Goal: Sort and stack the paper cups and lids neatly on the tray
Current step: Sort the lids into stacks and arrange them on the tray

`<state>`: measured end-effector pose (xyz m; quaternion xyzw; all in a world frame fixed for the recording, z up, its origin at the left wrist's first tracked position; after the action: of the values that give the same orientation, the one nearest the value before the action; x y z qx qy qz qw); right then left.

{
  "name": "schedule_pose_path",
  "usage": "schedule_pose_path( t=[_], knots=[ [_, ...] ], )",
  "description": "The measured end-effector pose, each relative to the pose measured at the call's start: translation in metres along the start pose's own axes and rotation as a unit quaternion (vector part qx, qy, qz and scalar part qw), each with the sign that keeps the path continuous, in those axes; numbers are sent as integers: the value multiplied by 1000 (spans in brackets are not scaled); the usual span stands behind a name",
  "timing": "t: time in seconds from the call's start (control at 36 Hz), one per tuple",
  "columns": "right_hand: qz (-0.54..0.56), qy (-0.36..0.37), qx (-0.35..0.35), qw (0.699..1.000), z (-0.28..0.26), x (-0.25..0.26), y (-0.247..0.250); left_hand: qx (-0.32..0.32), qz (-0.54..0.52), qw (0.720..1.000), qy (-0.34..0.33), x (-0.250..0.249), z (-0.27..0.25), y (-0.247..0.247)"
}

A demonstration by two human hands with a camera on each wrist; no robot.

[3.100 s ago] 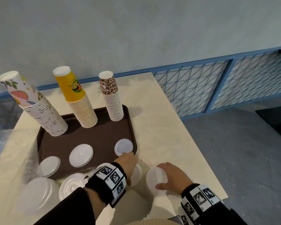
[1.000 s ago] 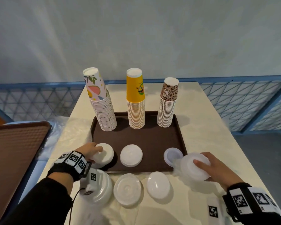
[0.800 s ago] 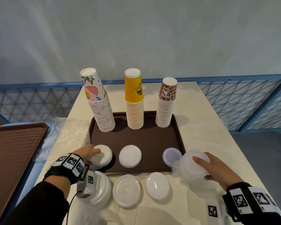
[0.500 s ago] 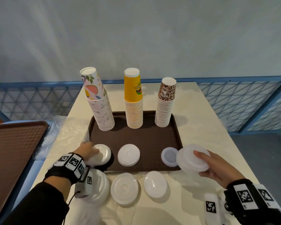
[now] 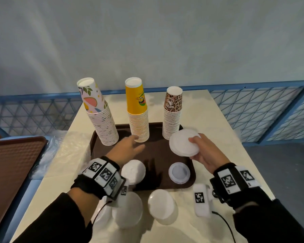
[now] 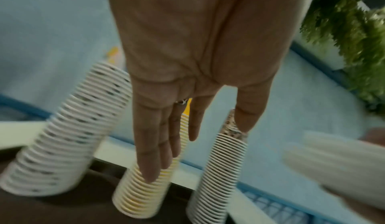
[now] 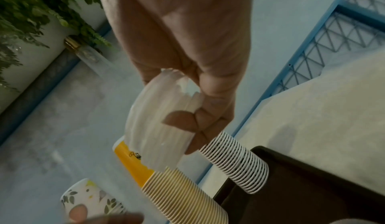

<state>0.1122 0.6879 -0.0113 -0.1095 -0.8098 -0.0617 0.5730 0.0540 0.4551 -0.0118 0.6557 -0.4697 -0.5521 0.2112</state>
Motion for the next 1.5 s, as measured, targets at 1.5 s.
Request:
schedule_pose_path(
  t=[1.5],
  knots=[
    [-243,23,-170,955,-71,-33,127,193,-56,963,-180,-152,-10,-132]
  ],
)
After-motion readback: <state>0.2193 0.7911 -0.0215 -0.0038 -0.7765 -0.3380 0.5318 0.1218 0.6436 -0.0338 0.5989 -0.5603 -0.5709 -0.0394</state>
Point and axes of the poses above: each hand's wrist, its own z-axis towards the middle knuckle, its own y-axis out of the back of the hand, x = y × z, the point moved 1 cm from there along z, towards the middle knuckle, and after that the axes turned 3 degrees about y, right-handed, at the moved point
